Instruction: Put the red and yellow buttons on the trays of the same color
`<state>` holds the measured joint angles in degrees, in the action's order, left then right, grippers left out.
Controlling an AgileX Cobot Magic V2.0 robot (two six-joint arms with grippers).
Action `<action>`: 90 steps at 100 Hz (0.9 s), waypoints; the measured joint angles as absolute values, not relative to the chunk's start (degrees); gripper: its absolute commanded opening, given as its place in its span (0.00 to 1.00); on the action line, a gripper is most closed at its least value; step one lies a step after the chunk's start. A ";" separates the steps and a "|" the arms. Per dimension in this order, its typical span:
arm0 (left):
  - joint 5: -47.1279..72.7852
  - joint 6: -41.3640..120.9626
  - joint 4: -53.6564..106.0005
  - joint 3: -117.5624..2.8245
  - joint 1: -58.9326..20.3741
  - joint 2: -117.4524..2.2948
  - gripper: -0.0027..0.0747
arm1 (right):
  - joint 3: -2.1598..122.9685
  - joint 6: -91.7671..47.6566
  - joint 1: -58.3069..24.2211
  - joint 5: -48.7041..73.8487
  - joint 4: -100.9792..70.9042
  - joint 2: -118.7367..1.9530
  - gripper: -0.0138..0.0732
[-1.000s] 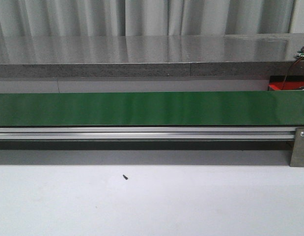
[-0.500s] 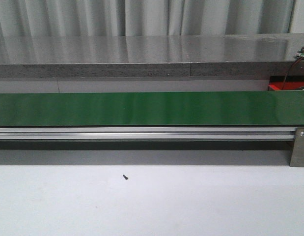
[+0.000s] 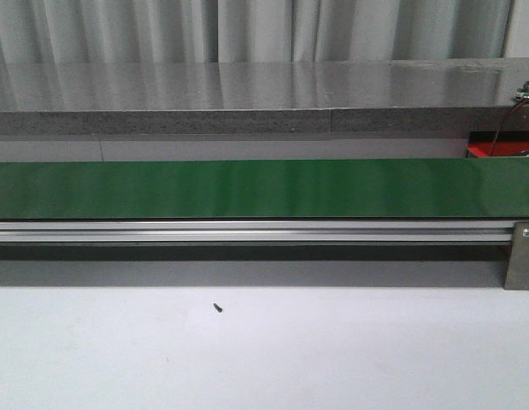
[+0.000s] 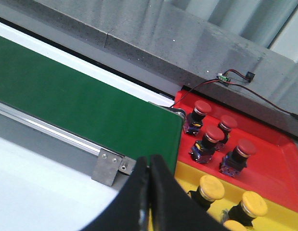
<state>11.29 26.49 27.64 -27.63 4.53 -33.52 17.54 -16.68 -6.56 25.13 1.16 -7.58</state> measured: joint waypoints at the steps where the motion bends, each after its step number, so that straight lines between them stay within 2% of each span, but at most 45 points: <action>1: 11.29 26.49 27.64 -27.63 4.53 -33.52 0.01 | 17.40 -16.68 -6.56 24.99 1.03 -7.47 0.08; 41: 11.29 26.51 27.64 -27.63 4.53 -33.52 0.01 | 0.31 -4.38 -5.04 5.09 -1.68 0.57 0.08; 90: 11.29 26.51 27.60 -27.63 4.53 -33.52 0.01 | -1.53 -0.91 -1.95 3.44 0.00 0.60 0.08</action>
<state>11.29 26.51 27.60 -27.63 4.53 -33.52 -1.53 -0.91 -1.95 3.44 0.00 0.60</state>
